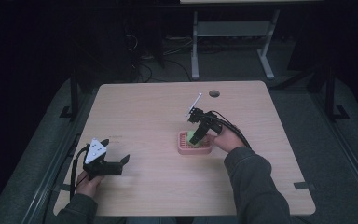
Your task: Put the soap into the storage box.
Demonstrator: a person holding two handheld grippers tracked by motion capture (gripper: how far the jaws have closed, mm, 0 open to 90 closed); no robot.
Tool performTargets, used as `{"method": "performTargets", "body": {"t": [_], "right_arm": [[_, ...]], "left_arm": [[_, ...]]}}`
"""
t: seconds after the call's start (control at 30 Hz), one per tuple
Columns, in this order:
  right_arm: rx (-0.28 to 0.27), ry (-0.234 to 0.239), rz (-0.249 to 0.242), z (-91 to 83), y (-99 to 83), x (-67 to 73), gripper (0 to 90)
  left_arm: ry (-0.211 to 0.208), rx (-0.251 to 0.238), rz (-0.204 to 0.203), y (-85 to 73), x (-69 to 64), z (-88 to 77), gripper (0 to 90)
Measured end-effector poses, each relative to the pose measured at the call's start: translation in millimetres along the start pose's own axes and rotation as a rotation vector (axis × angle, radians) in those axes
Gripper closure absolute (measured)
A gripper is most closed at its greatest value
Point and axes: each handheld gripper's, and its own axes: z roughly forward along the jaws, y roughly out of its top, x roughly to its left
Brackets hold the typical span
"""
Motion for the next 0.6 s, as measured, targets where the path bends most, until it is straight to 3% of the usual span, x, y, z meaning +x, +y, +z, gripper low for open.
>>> {"method": "performTargets", "body": {"t": [0.2, 0.6], "right_arm": [[-0.009, -0.023, -0.003, -5.1, -1.4, 1.0, 25.0], [-0.054, -0.025, 0.015, -18.5, -11.7, -0.3, 24.7]], "left_arm": [[-0.004, 0.006, 0.007, -0.1, -0.5, -0.4, 0.0], [-0.004, 0.015, 0.016, -0.3, -0.8, 0.4, 0.0]]}}
